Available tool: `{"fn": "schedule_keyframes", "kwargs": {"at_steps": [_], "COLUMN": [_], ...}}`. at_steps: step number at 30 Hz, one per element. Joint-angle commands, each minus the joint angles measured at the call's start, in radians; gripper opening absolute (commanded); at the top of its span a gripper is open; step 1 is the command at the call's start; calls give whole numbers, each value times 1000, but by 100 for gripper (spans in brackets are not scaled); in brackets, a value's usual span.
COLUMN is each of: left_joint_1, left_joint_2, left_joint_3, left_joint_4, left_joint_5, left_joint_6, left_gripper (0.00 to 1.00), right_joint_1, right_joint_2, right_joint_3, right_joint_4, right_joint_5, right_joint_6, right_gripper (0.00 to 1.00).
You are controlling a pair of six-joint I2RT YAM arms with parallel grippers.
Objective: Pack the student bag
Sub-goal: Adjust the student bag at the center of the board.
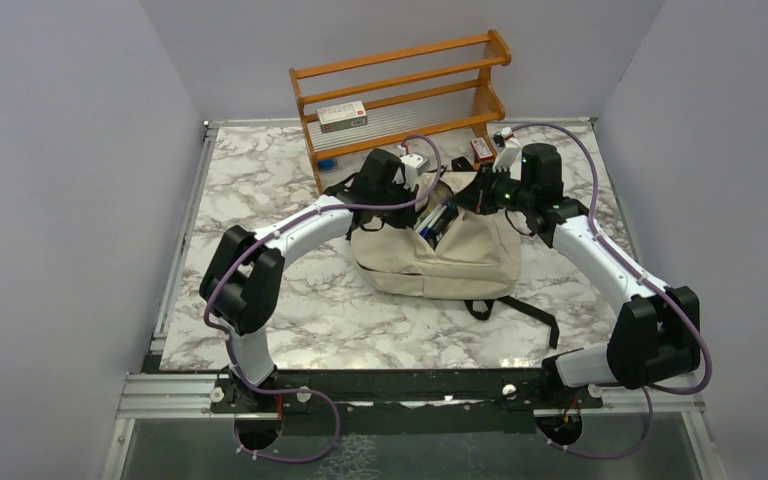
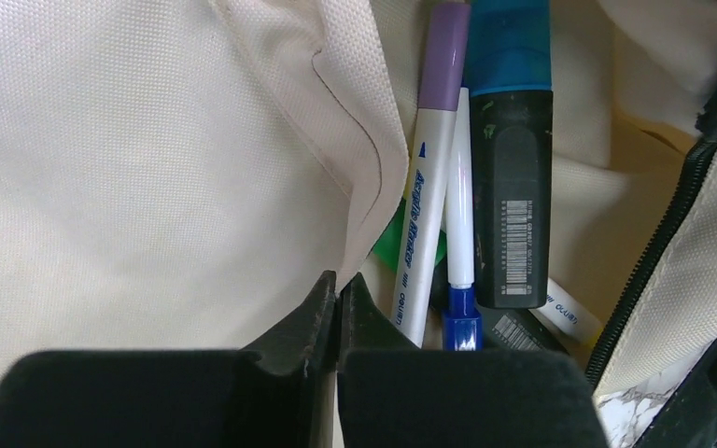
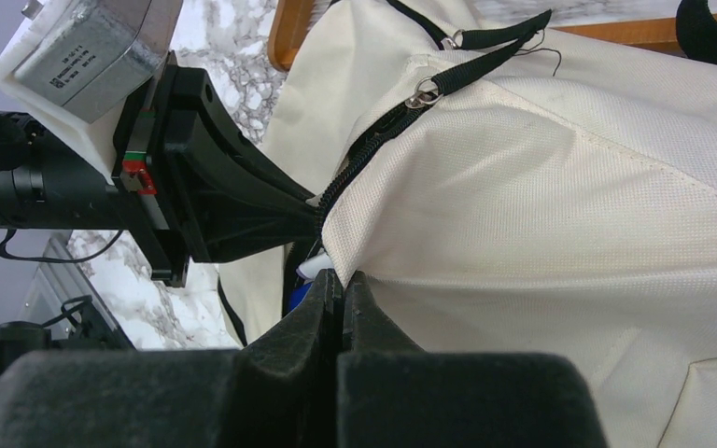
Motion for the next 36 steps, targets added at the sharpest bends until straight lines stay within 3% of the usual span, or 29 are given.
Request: {"fn": "schedule_keyframes", "kwargs": {"at_steps": [1,11,23,28,31,36], "left_joint_1": [9,10,-18,-20,-20,-19], "left_joint_2": [-27,-44,102,122,114,83], "left_joint_3": [40,262,651,637,594,530], "left_joint_4": [9,-129,-356,-375,-375,-358], "left_joint_5": [26,48,86,73,70,33], "left_joint_6": [-4,-1,45,58,65,72], "left_gripper": [0,0,0,0,0,0], "right_joint_1": [6,7,6,6,5,5], "right_joint_2": [-35,-5,-41,-52,-60,-68], "right_joint_3": [-10,48,81,66,59,65], "right_joint_4": [44,51,47,19,2,-21], "right_joint_5": [-37,-55,-24,24,61,102], "right_joint_6": [10,25,64,67,69,59], "right_gripper": [1,1,5,11,23,35]}}
